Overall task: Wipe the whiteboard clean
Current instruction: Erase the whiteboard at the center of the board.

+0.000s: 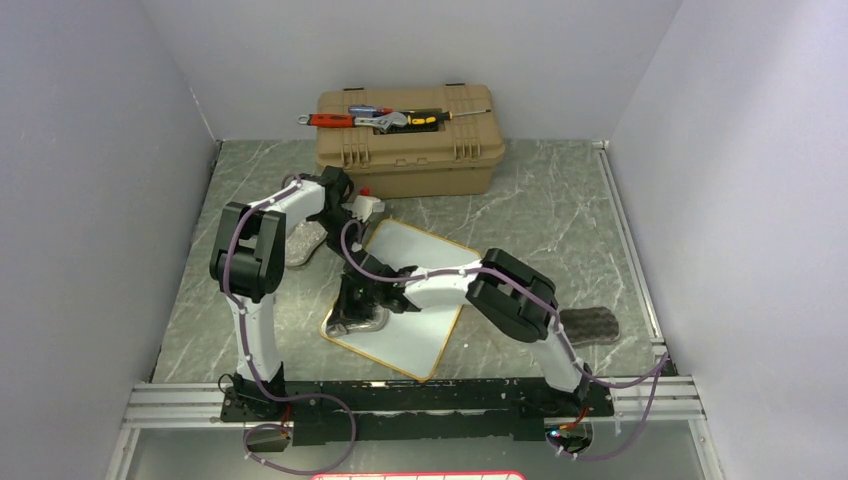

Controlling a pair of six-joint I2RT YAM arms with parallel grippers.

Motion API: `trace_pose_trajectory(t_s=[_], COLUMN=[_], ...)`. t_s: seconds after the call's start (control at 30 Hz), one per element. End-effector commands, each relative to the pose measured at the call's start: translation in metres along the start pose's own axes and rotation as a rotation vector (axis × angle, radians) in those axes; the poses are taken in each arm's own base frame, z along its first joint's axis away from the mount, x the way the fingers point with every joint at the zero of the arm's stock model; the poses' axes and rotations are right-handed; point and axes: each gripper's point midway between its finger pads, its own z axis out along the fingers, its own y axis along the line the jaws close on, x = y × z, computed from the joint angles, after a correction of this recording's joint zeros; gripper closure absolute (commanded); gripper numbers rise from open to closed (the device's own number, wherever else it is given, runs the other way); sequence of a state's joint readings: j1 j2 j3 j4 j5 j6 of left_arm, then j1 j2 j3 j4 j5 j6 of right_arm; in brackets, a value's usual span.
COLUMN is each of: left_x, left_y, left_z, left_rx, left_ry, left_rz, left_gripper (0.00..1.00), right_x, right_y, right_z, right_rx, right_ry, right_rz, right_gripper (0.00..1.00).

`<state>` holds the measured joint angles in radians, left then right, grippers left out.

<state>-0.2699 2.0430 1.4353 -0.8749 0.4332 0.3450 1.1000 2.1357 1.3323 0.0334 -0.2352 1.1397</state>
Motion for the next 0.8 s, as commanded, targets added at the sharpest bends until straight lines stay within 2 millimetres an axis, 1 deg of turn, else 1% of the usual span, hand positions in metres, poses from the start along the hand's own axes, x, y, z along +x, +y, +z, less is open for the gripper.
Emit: trace_pose_trajectory(t_s=[0.0,0.03,0.1,0.13,0.17,0.2,0.23,0.3,0.37,0.4,0.47,0.63,0.67,0.73,0.77], left_x=[0.056,0.057,0.057,0.056,0.056,0.056,0.056,0.057,0.057,0.057,0.057,0.059,0.060,0.062,0.062], left_y=[-0.014,-0.014,-0.014,-0.014,-0.013,-0.013,-0.013,-0.014,-0.014,-0.014,-0.014,-0.014,-0.015,-0.015,-0.015], left_z=[0.032,0.033,0.033,0.033,0.033,0.033,0.033,0.033,0.033,0.033,0.032,0.033,0.033,0.033,0.033], left_rx=[0.055,0.057,0.059,0.061,0.059,0.059,0.058,0.061,0.059,0.060,0.059,0.058,0.060,0.060,0.057], left_ry=[0.209,0.212,0.210,0.207,0.204,0.204,0.204,0.209,0.210,0.209,0.210,0.215,0.217,0.218,0.217], left_rz=[-0.036,-0.038,-0.038,-0.038,-0.037,-0.037,-0.038,-0.040,-0.042,-0.043,-0.044,-0.049,-0.051,-0.050,-0.048], left_gripper=[0.97,0.97,0.97,0.97,0.97,0.97,0.97,0.97,0.97,0.97,0.97,0.97,0.97,0.97,0.97], right_x=[0.024,0.021,0.018,0.015,0.011,0.007,0.000,-0.022,-0.048,-0.066,-0.096,-0.175,-0.188,-0.210,-0.223], right_y=[-0.067,-0.077,-0.107,-0.118,-0.131,-0.149,-0.160,-0.183,-0.195,-0.198,-0.194,-0.172,-0.171,-0.162,-0.154], right_z=[-0.033,-0.048,-0.074,-0.087,-0.094,-0.101,-0.105,-0.108,-0.106,-0.105,-0.100,-0.091,-0.087,-0.081,-0.078], right_rx=[0.141,0.132,0.159,0.164,0.166,0.190,0.212,0.255,0.256,0.243,0.220,0.176,0.180,0.163,0.143], right_ry=[0.034,0.010,-0.034,-0.057,-0.076,-0.092,-0.114,-0.161,-0.204,-0.234,-0.275,-0.373,-0.383,-0.401,-0.415], right_rz=[0.020,0.048,0.097,0.119,0.145,0.170,0.182,0.211,0.250,0.275,0.296,0.284,0.282,0.282,0.278], right_gripper=[1.00,1.00,1.00,1.00,1.00,1.00,1.00,1.00,1.00,1.00,1.00,1.00,1.00,1.00,1.00])
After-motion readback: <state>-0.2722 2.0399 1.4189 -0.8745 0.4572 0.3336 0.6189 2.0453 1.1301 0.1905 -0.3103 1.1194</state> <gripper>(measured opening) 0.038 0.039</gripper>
